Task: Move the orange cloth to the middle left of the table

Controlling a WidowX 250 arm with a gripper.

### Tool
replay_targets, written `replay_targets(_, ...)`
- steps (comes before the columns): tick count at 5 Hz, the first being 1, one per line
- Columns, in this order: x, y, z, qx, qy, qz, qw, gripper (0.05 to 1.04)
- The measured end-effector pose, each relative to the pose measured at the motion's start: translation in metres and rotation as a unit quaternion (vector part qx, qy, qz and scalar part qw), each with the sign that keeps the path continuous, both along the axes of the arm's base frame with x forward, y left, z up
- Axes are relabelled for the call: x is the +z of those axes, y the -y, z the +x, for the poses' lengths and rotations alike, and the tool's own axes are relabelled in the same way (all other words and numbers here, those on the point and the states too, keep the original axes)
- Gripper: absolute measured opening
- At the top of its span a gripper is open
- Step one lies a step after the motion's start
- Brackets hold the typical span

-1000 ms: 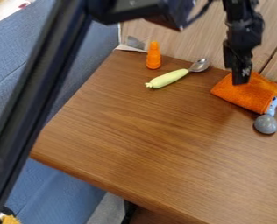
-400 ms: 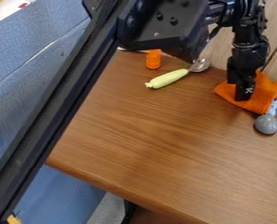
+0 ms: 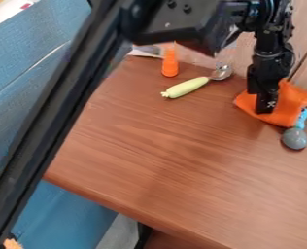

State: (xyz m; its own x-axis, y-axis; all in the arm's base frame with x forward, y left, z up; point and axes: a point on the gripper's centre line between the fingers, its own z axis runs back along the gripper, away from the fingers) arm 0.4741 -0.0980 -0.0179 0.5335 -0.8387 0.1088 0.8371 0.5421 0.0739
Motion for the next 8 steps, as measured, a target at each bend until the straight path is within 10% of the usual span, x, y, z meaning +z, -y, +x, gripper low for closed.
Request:
replay_targets(2,-0.001,-0.052,-0.028,0.029,-0.02,0.05,0.9982,1.001)
replay_targets(5,0.0,-0.122,-0.082,0.094,-0.045,0.057,0.9929,1.001)
replay_targets(8,0.002,-0.176,-0.141,0.2,-0.081,0.097,0.9716,1.001)
